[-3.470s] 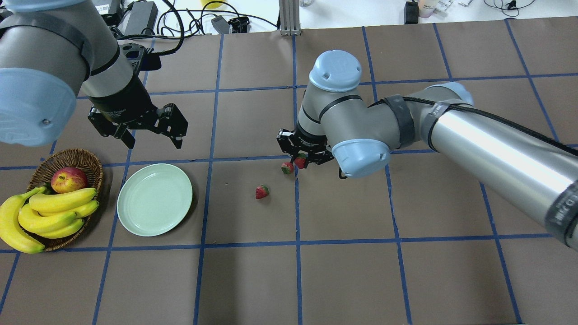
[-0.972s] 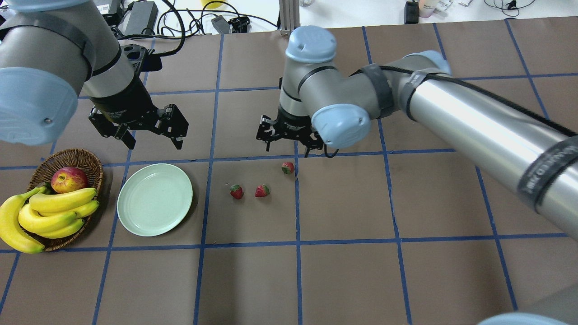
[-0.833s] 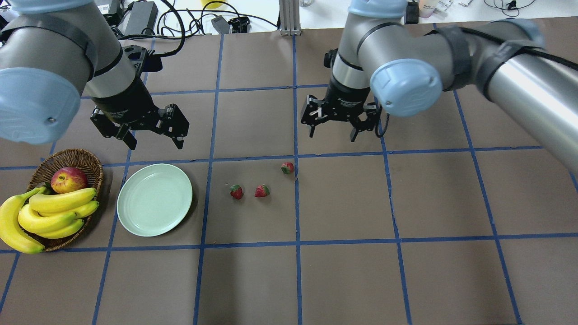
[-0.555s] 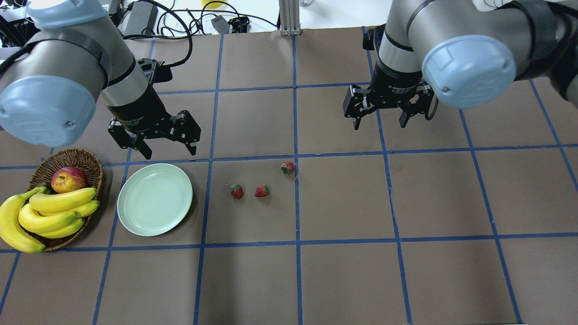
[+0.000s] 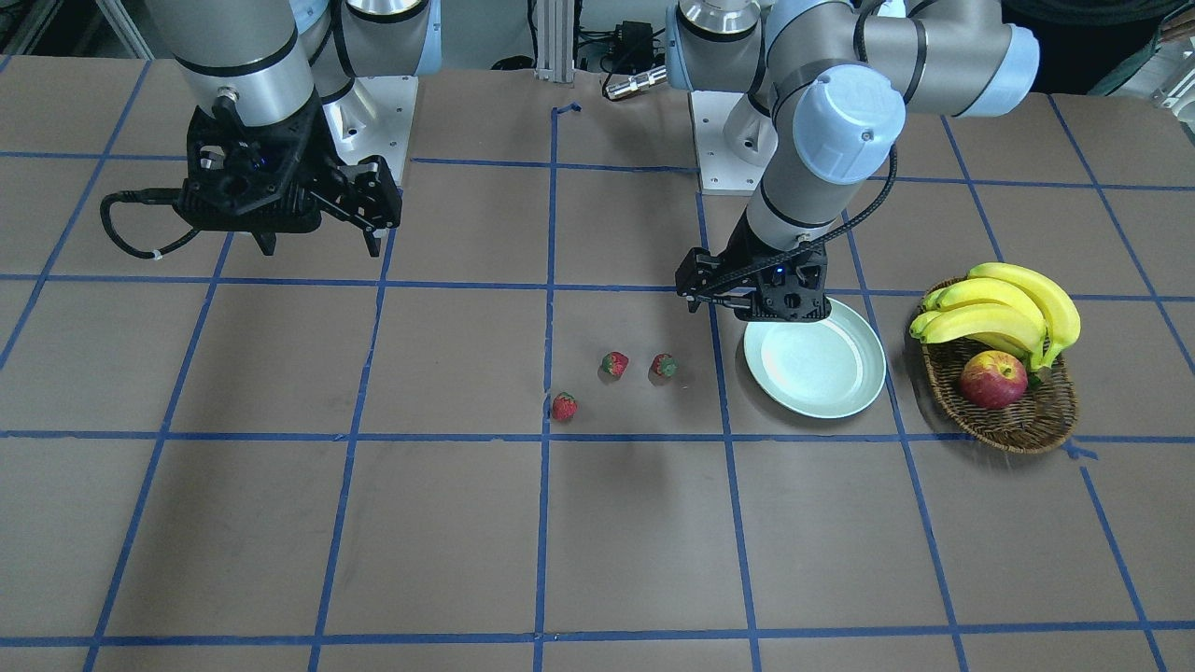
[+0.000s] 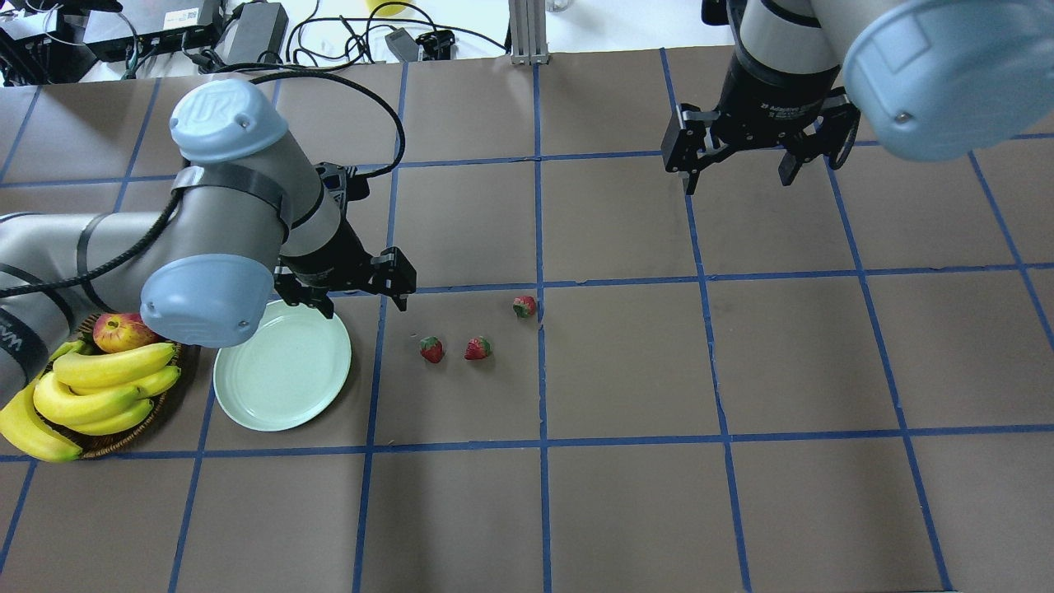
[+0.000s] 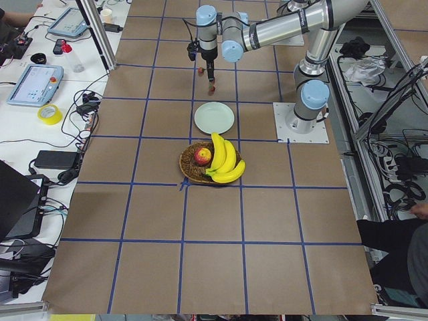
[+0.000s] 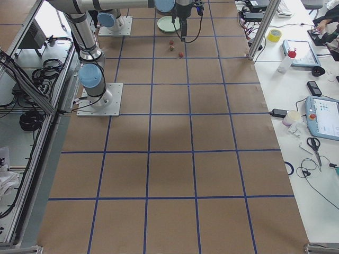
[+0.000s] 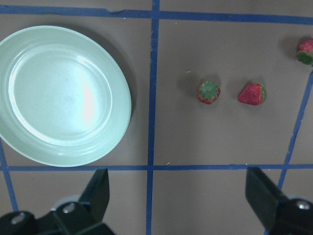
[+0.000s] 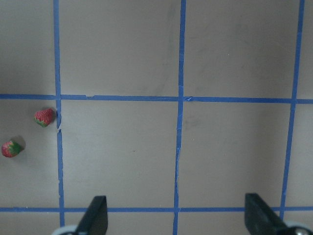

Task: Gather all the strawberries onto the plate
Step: 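Reach the left gripper toward the strawberry nearest the plate while the right arm withdraws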

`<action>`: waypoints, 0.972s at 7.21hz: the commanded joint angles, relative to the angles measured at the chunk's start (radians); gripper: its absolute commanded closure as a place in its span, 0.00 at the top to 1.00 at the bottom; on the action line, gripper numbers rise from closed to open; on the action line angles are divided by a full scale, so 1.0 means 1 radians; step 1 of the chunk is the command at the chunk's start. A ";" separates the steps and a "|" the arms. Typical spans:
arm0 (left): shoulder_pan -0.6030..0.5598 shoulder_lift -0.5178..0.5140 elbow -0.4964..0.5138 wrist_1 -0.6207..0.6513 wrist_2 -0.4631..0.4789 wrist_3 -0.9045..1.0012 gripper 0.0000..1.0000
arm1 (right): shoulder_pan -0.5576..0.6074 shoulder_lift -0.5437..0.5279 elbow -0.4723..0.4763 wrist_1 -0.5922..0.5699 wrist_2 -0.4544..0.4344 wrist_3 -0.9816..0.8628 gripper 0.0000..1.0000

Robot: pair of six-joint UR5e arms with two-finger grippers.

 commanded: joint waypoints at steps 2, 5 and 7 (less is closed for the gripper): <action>-0.013 -0.090 -0.065 0.104 -0.015 -0.116 1.00 | 0.001 -0.004 0.006 -0.122 0.002 -0.007 1.00; -0.013 -0.163 -0.073 0.158 -0.080 -0.146 1.00 | -0.009 -0.004 -0.002 -0.094 0.011 -0.004 1.00; -0.014 -0.205 -0.073 0.180 -0.091 -0.172 0.98 | -0.012 -0.004 -0.049 -0.009 0.008 -0.008 1.00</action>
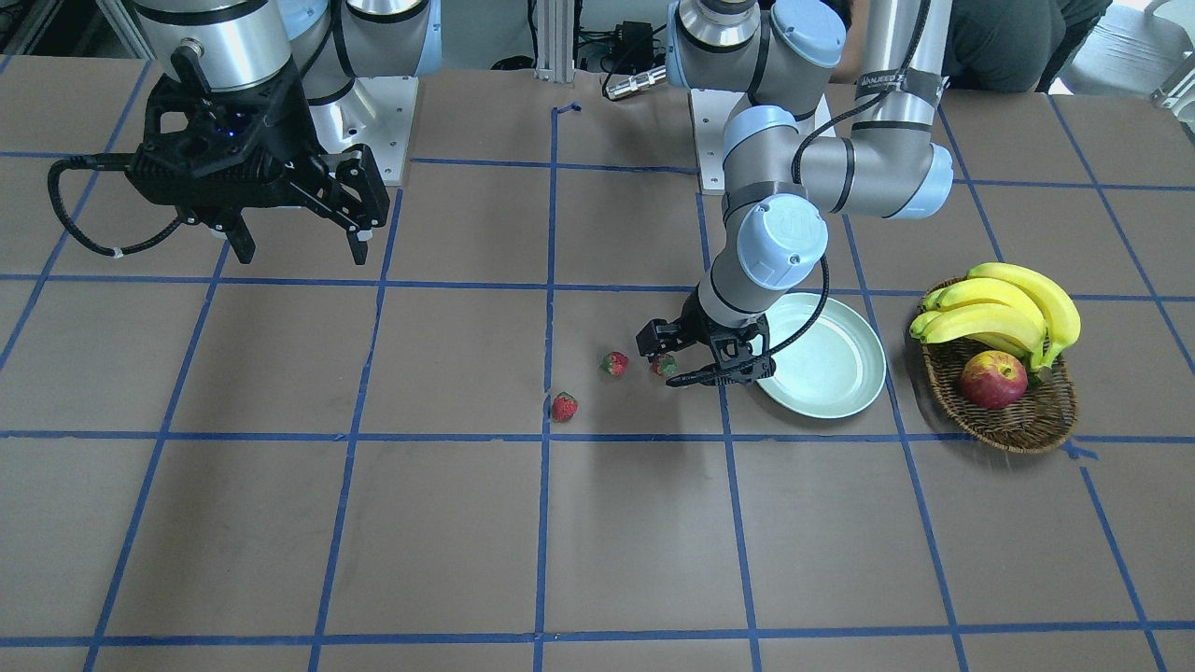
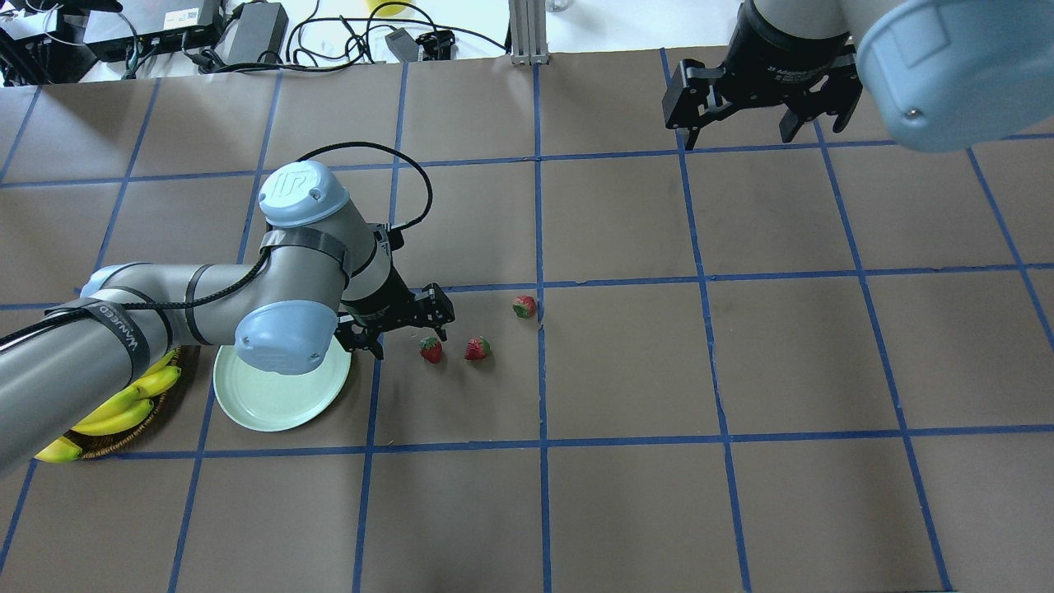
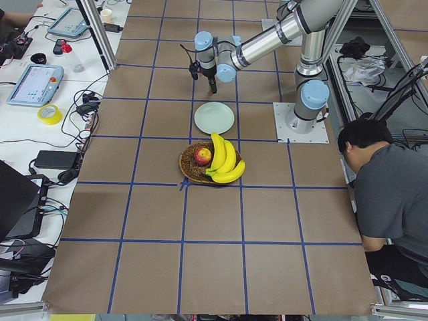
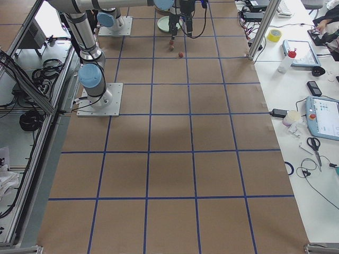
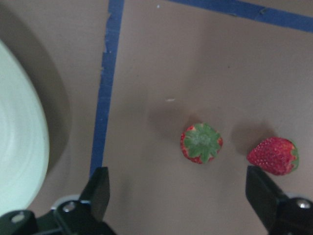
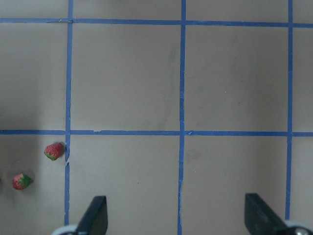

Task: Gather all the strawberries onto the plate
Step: 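Grasp the strawberry nearest the plate with the left gripper and lift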

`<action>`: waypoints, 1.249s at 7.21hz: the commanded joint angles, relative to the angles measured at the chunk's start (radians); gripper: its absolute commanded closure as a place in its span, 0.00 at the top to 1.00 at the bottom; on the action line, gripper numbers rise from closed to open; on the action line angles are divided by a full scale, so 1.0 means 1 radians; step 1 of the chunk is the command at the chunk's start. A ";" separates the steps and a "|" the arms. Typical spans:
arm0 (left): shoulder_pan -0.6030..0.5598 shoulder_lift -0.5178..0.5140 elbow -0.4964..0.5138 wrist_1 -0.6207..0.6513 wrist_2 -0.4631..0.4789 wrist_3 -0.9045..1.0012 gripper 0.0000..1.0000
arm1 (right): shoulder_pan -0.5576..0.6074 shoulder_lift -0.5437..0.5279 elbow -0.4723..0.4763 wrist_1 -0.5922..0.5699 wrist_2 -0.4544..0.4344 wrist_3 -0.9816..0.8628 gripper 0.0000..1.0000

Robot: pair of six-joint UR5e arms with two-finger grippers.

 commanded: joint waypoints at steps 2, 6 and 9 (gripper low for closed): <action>-0.001 -0.049 0.003 0.012 -0.010 -0.013 0.85 | -0.002 0.005 -0.076 0.144 -0.002 0.001 1.00; -0.001 -0.057 0.024 0.011 -0.013 0.002 0.00 | -0.032 0.011 -0.064 0.052 0.002 0.001 1.00; -0.008 -0.015 0.085 -0.011 0.156 0.103 0.00 | -0.032 0.012 -0.055 0.046 0.004 0.004 1.00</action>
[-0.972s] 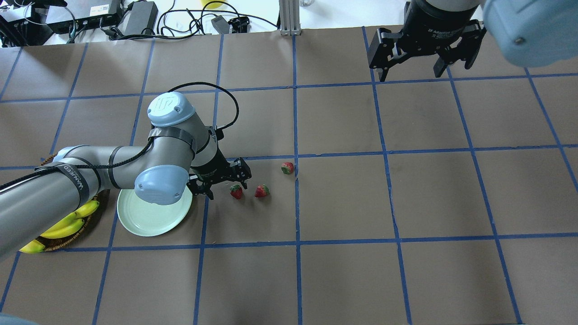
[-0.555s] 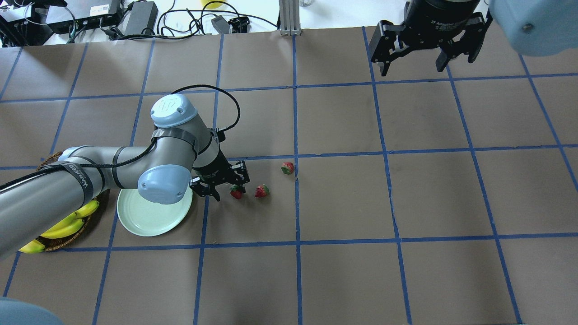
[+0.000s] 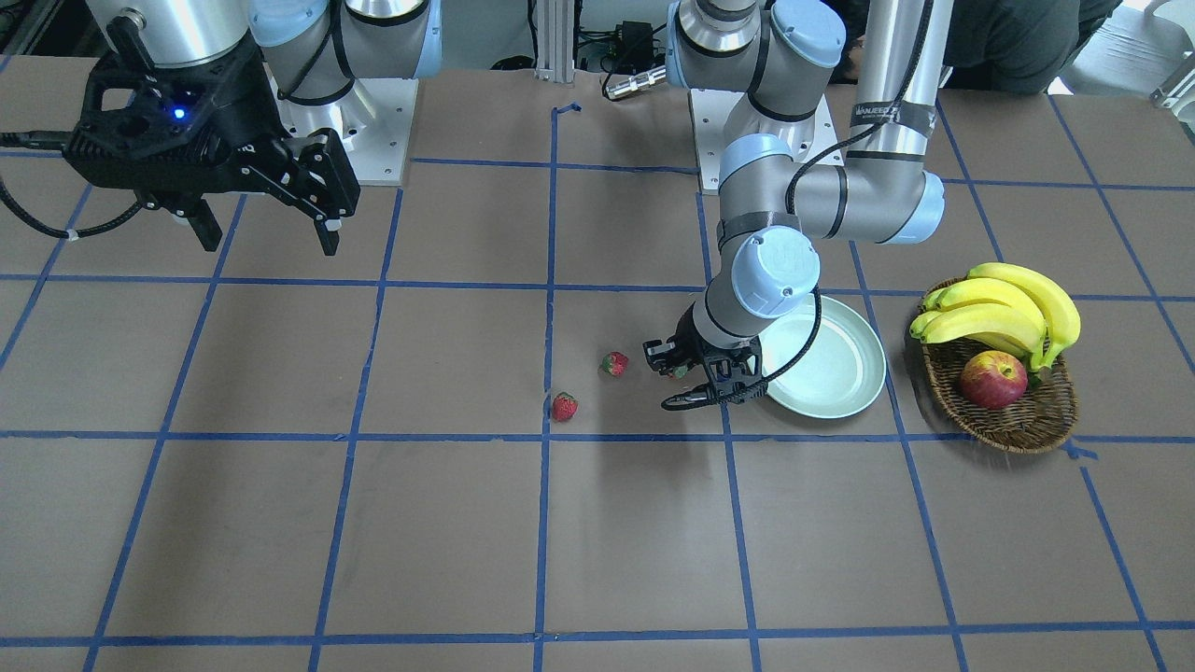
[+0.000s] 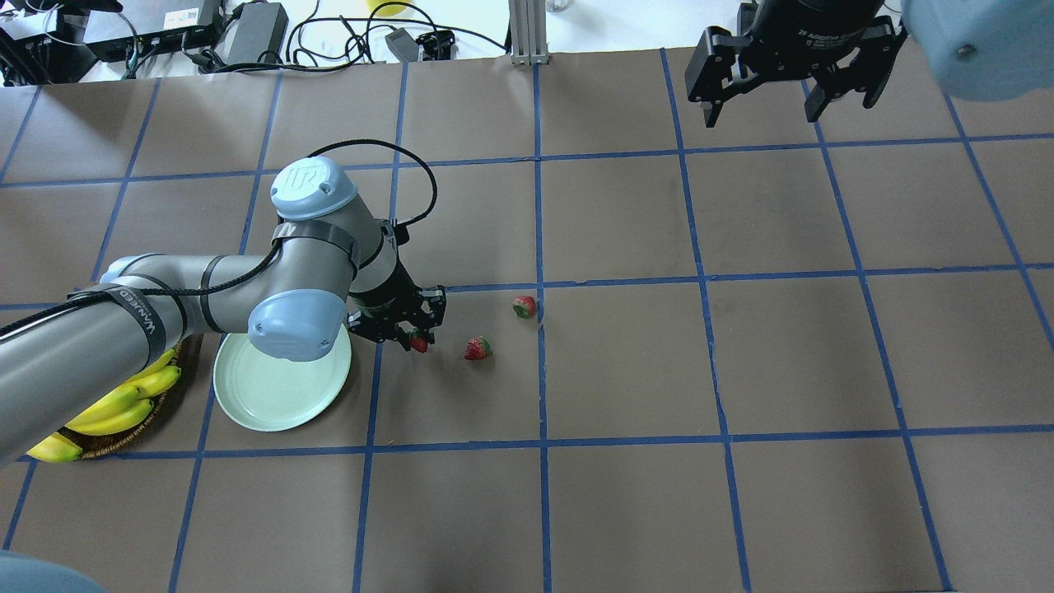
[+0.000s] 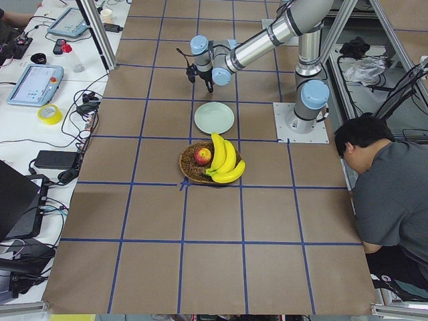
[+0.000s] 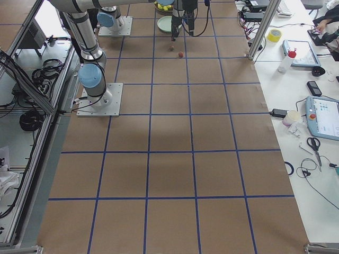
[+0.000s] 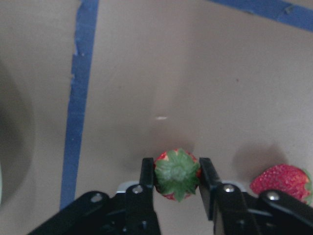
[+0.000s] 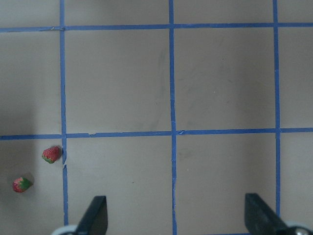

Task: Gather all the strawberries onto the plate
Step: 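Grasp the strawberry nearest the plate with the left gripper and lift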

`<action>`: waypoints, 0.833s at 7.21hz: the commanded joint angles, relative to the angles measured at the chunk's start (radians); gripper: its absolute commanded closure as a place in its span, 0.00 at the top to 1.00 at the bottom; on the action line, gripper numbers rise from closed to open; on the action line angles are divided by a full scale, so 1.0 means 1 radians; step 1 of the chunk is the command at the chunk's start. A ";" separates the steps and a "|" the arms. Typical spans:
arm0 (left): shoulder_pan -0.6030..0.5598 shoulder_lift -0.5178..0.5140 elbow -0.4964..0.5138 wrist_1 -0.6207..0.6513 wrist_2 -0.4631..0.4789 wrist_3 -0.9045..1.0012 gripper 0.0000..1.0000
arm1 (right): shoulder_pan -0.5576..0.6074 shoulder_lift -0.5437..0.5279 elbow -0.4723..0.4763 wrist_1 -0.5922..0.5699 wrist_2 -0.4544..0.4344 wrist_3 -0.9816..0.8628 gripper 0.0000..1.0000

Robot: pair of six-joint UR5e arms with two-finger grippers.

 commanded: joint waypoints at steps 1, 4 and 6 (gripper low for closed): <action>0.011 0.032 0.055 -0.065 0.160 0.171 0.00 | 0.001 -0.001 0.002 -0.001 0.000 0.002 1.00; 0.048 0.025 0.069 -0.122 0.376 0.270 0.00 | 0.001 -0.001 0.002 0.001 0.002 0.000 1.00; 0.091 0.011 0.064 -0.123 0.396 0.282 0.00 | 0.001 -0.001 0.003 0.002 0.002 0.000 1.00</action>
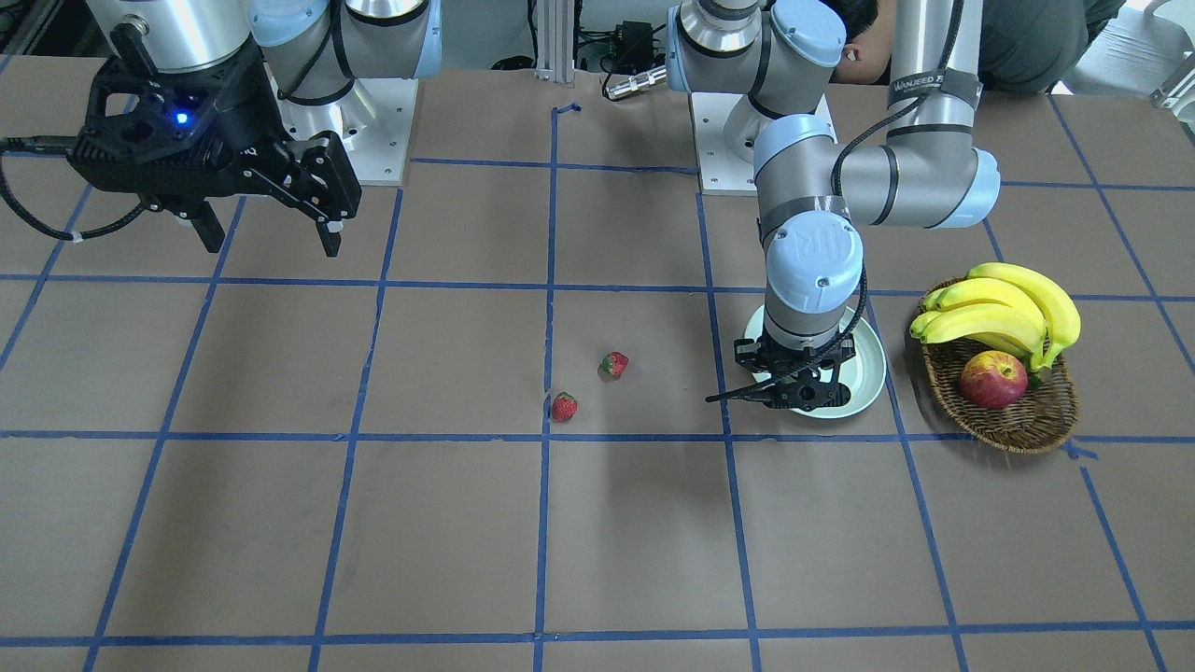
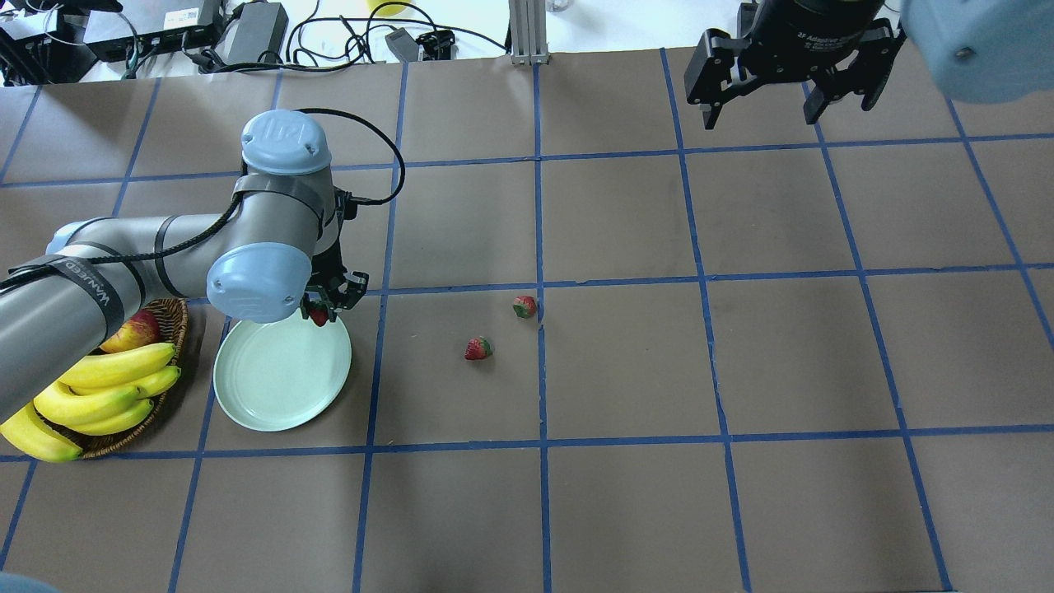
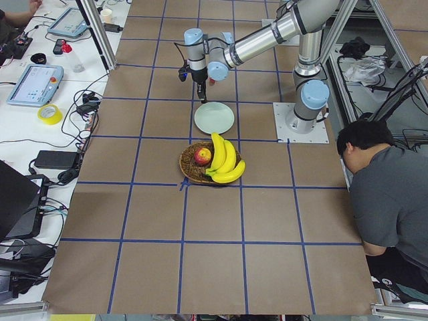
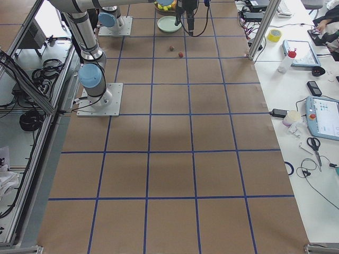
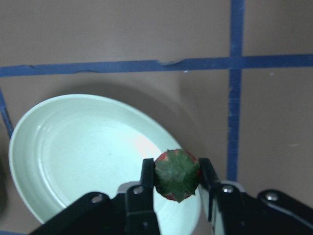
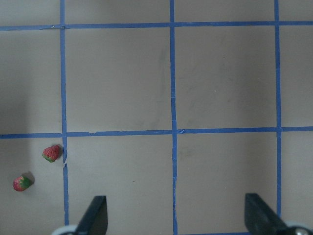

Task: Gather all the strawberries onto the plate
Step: 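Lower the strawberry onto the green plate and open the left gripper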

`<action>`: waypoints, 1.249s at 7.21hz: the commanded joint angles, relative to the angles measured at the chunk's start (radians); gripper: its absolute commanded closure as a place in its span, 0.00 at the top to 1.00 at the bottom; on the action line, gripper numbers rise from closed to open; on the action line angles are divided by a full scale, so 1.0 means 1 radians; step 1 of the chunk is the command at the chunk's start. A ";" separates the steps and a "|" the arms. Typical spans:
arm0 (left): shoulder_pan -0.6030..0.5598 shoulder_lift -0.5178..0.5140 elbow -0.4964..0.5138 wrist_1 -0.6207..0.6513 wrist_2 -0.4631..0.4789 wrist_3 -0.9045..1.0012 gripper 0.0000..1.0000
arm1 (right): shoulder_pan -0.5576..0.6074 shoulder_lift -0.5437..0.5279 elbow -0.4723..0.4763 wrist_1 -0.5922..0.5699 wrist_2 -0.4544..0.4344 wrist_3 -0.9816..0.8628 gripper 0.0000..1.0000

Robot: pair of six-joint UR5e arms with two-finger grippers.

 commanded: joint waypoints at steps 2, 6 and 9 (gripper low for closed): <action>0.052 -0.015 -0.005 -0.004 0.105 0.063 0.00 | -0.002 0.000 0.001 0.001 0.000 0.000 1.00; 0.083 -0.041 -0.016 -0.005 0.153 0.120 0.00 | 0.000 0.000 0.001 -0.001 0.008 -0.002 1.00; 0.106 -0.027 -0.014 -0.010 0.136 0.133 1.00 | 0.000 0.000 0.001 -0.002 0.020 -0.002 1.00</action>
